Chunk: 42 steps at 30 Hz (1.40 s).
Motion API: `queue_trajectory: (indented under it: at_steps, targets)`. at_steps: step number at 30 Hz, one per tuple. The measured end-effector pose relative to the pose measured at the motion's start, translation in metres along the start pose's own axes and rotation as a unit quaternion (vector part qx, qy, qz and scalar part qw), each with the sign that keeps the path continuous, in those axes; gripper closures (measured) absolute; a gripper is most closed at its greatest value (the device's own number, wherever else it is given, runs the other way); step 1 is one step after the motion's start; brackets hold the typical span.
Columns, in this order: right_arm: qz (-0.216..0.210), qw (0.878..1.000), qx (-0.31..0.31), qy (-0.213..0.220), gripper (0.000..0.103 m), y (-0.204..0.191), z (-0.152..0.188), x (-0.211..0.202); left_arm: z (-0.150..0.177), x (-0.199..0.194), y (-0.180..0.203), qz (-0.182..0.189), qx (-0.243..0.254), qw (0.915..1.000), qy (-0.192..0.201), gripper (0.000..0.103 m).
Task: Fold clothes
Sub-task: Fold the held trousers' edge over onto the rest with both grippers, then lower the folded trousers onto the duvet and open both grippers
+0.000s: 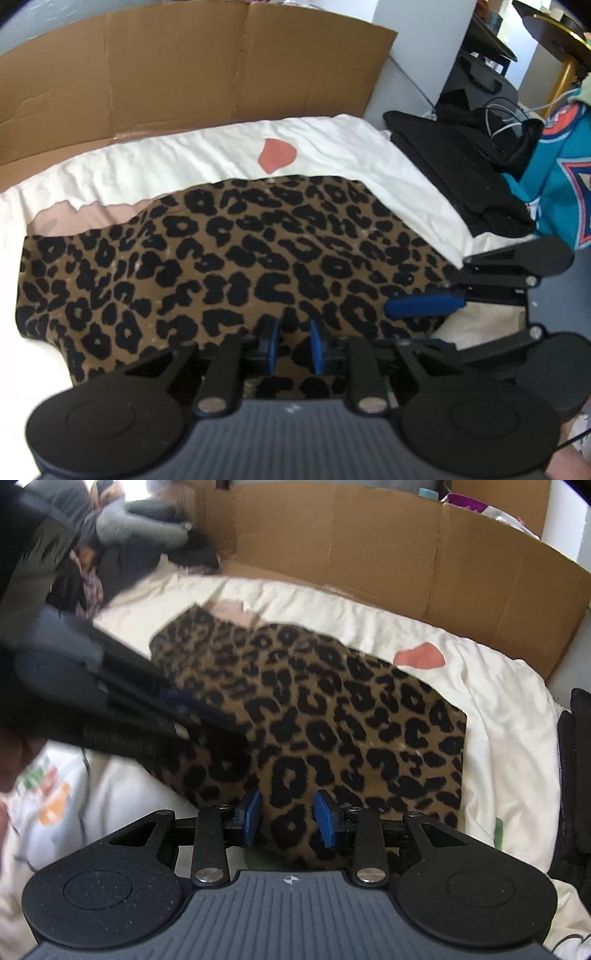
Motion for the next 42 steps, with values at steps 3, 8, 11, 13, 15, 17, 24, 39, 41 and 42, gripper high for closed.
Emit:
queue_trajectory:
  at_steps: [3, 8, 11, 13, 15, 17, 24, 39, 41, 42]
  targets:
    - [0.014, 1.0, 0.001, -0.005, 0.065, 0.014, 0.006, 0.001, 0.001, 0.0, -0.01, -0.002, -0.013, 0.9999, -0.001, 0.083]
    - [0.036, 0.999, 0.004, -0.004, 0.066, 0.037, 0.011, -0.002, 0.003, -0.003, -0.02, -0.011, -0.02, 0.9997, -0.003, 0.083]
    - [0.05, 0.999, 0.018, -0.003, 0.066, 0.047, 0.01, -0.008, 0.007, -0.007, -0.023, -0.015, -0.017, 0.9997, -0.006, 0.083]
    - [0.06, 0.998, 0.027, -0.003, 0.066, 0.054, 0.01, -0.011, 0.012, -0.009, -0.026, -0.019, -0.018, 0.9996, -0.011, 0.083]
    - [0.069, 0.997, 0.036, -0.002, 0.066, 0.06, 0.01, -0.015, 0.017, -0.012, -0.03, -0.023, -0.024, 0.9993, -0.016, 0.083]
    - [0.071, 0.996, 0.048, 0.002, 0.066, 0.064, 0.007, -0.021, 0.023, -0.016, -0.032, -0.027, -0.029, 0.999, -0.021, 0.083]
    - [0.039, 0.997, 0.062, 0.015, 0.066, 0.048, 0.004, -0.033, 0.037, -0.035, -0.027, -0.03, -0.032, 0.9988, -0.023, 0.083]
    - [0.02, 0.999, 0.035, -0.017, 0.067, 0.018, 0.022, -0.013, 0.039, -0.013, 0.011, 0.003, 0.008, 0.9995, -0.032, 0.084]
    - [0.027, 0.999, 0.039, -0.025, 0.072, 0.023, 0.026, -0.011, 0.043, -0.013, 0.003, -0.004, 0.003, 0.9993, -0.037, 0.085]
    - [0.031, 0.998, 0.042, -0.028, 0.073, 0.026, 0.028, -0.011, 0.046, -0.013, 0.0, -0.008, 0.001, 0.9992, -0.039, 0.086]
Point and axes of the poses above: each gripper's, at about its wrist camera, not at the fingertips, and x roughly the way its jaws point, y to its right, z to its underside, the point moved 9 cm from there along x, roughly the way its jaws point, and after that the axes turned 10 degrees about x, right-handed, at the moved point
